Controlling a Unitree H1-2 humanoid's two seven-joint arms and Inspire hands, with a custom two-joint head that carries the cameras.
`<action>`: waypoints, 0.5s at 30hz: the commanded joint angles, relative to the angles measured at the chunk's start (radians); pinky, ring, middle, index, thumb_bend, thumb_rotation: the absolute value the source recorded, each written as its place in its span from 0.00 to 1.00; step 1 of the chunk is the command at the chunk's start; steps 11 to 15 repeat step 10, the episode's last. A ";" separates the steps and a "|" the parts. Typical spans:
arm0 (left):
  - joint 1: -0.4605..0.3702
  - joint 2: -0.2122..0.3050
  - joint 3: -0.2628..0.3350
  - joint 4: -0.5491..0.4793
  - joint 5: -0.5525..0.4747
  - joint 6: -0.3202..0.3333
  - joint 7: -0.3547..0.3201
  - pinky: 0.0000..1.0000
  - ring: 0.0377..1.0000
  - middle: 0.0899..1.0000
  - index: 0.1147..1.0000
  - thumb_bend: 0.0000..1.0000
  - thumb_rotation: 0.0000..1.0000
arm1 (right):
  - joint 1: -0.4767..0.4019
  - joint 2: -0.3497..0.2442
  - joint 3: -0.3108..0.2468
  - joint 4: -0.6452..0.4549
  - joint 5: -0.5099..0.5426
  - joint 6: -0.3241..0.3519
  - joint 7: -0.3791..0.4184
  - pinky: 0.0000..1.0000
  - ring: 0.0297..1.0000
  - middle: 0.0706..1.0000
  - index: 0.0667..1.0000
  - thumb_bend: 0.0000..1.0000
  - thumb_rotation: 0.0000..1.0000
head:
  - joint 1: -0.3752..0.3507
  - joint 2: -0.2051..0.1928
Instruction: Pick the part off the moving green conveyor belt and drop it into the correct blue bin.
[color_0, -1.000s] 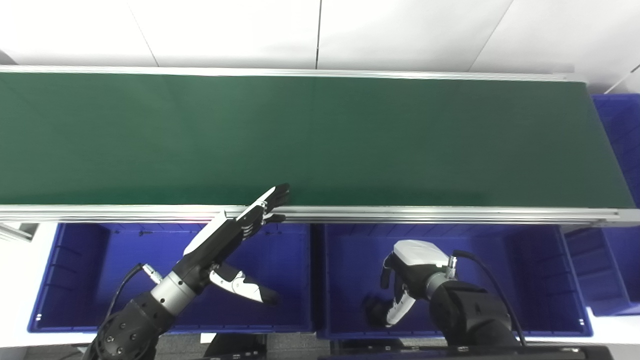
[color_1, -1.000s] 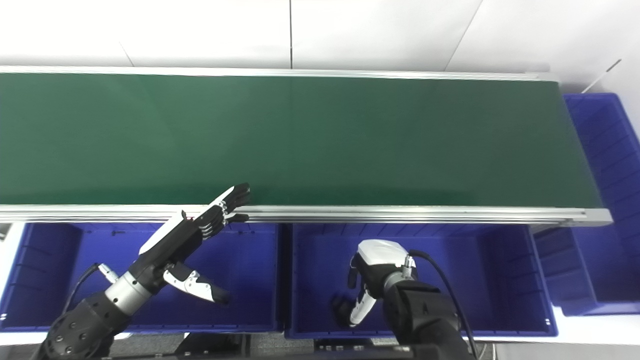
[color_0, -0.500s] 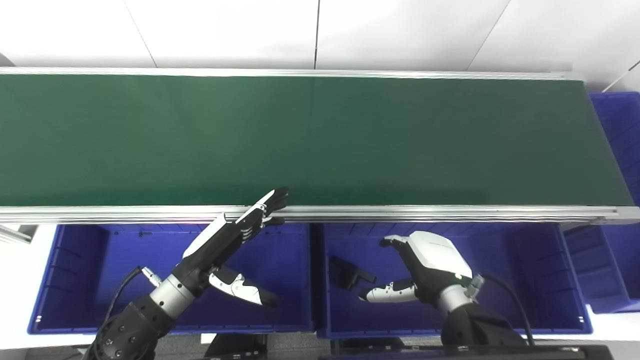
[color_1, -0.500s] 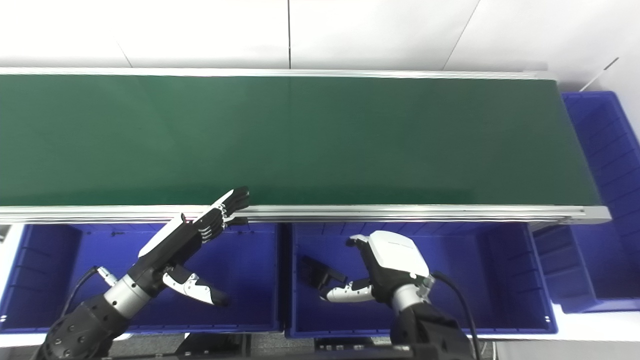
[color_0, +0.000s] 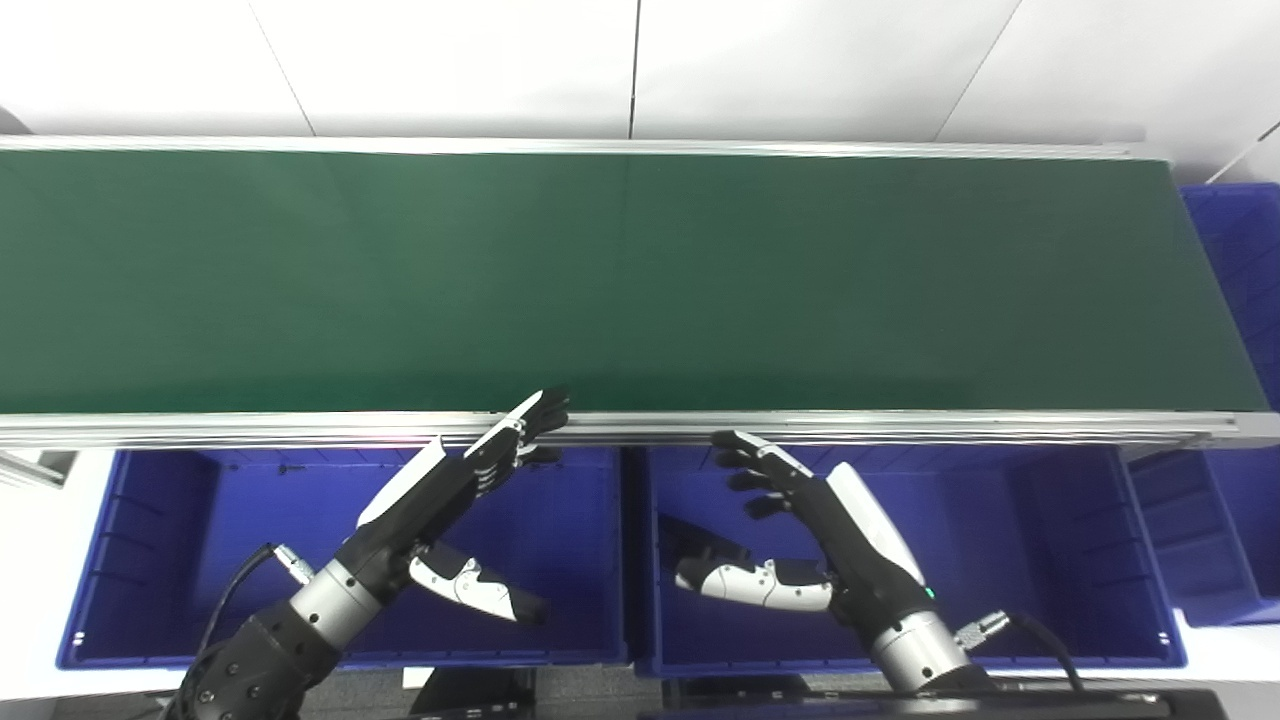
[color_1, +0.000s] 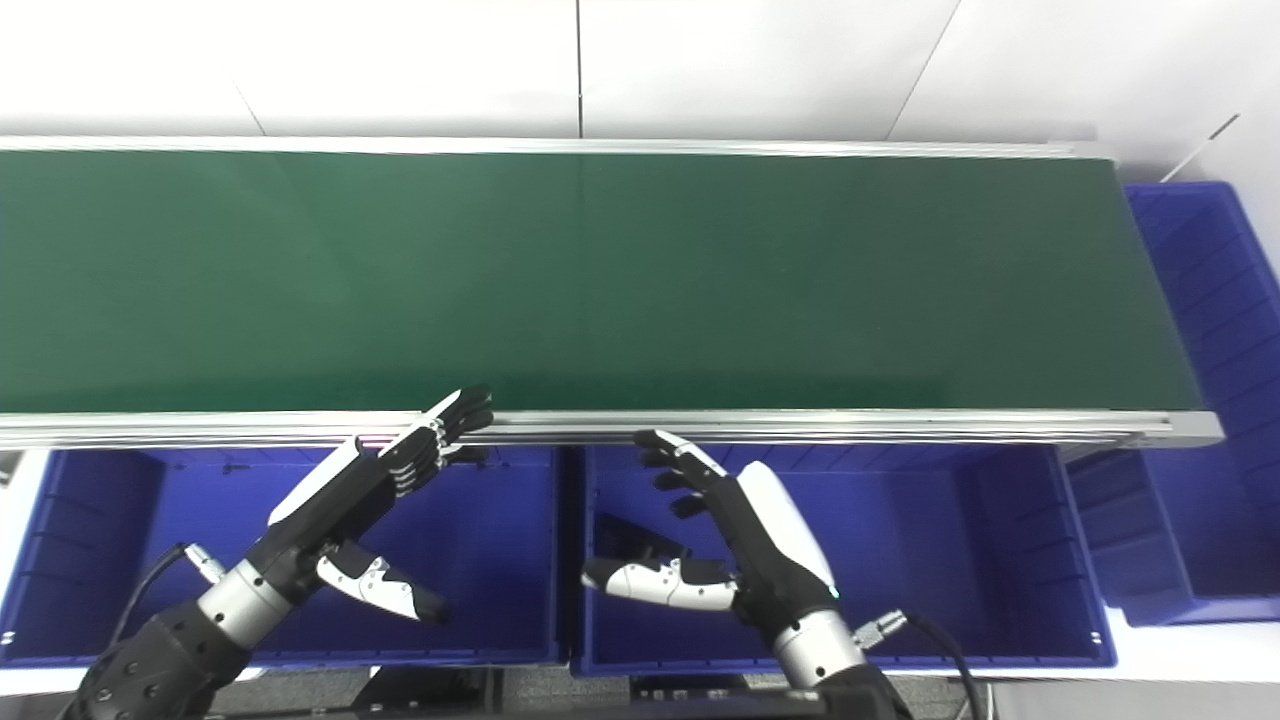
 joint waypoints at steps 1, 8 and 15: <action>-0.001 0.007 0.007 -0.030 -0.003 -0.033 0.006 0.88 0.97 1.00 1.00 0.98 0.38 | 0.008 -0.012 0.004 -0.002 0.047 -0.067 -0.040 0.80 0.87 0.91 0.95 0.86 0.43 | 0.000 -0.002; 0.014 0.003 0.006 -0.021 0.023 -0.042 0.017 0.87 0.97 1.00 1.00 0.98 0.37 | 0.001 -0.053 0.017 0.064 0.107 -0.121 -0.094 0.87 0.95 1.00 1.00 0.91 0.41 | 0.037 -0.042; 0.018 0.000 0.004 -0.020 0.029 -0.044 0.020 0.87 0.97 1.00 1.00 0.98 0.38 | -0.001 -0.062 0.020 0.076 0.110 -0.133 -0.107 0.88 0.97 1.00 1.00 0.92 0.42 | 0.047 -0.052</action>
